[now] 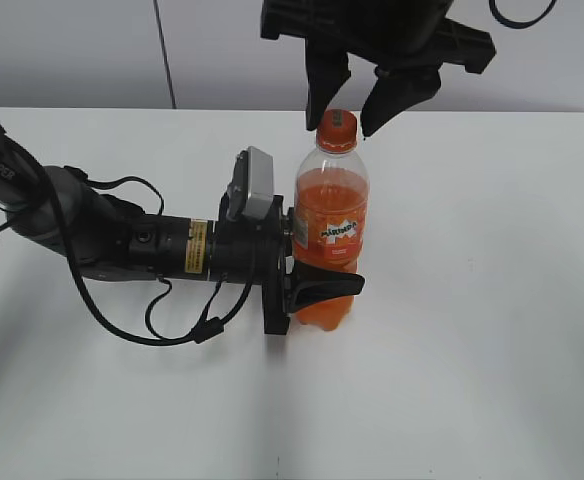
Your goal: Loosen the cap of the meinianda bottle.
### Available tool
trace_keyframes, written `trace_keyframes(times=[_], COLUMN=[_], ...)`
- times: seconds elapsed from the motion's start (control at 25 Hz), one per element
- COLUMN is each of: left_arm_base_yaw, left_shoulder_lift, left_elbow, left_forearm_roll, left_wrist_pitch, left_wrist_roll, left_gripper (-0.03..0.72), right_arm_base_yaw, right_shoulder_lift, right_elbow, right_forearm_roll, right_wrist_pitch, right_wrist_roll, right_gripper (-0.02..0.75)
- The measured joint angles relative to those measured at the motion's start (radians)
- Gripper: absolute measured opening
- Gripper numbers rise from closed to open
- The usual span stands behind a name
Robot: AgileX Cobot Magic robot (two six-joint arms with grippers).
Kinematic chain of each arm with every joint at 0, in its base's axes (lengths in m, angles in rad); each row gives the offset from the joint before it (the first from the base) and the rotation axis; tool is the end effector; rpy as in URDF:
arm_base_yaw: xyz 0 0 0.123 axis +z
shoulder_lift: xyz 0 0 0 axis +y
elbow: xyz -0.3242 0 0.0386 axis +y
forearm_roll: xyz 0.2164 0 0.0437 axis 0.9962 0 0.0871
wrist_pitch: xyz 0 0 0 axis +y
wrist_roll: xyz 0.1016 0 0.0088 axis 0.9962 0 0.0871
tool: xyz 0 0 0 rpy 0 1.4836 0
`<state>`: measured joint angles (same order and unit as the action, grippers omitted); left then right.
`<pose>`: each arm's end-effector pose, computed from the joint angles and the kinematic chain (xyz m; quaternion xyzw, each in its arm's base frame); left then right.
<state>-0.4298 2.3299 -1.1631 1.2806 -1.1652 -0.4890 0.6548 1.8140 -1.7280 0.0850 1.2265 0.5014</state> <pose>0.3435 -0.2562 0.1269 0.5475 0.5587 -0.4390 0.4419 0.2880 0.2314 0.3577 -0.0682 0.9819 0.1289 0.1210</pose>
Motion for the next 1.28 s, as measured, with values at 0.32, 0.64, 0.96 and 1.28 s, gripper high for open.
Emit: trace_keyframes(times=[0.32,0.64,0.96,1.28], left_arm_base_yaw=[0.000,0.000,0.000,0.000], left_shoulder_lift=[0.000,0.000,0.000,0.000], left_elbow=[0.000,0.000,0.000,0.000], left_forearm_roll=[0.000,0.000,0.000,0.000], left_wrist_pitch=[0.000,0.000,0.000,0.001], left_wrist_roll=[0.000,0.000,-0.001,-0.003], left_gripper=[0.385,0.385,0.384,0.384], right_arm_base_yaw=[0.000,0.000,0.000,0.000], right_shoulder_lift=[0.002,0.009,0.009,0.009], right_elbow=[0.000,0.000,0.000,0.000], right_forearm_roll=[0.001,0.019,0.014,-0.003], right_wrist_pitch=[0.000,0.000,0.001,0.002], right_wrist_roll=[0.005,0.006,0.006,-0.027], right_gripper=[0.371,0.371,0.285,0.274])
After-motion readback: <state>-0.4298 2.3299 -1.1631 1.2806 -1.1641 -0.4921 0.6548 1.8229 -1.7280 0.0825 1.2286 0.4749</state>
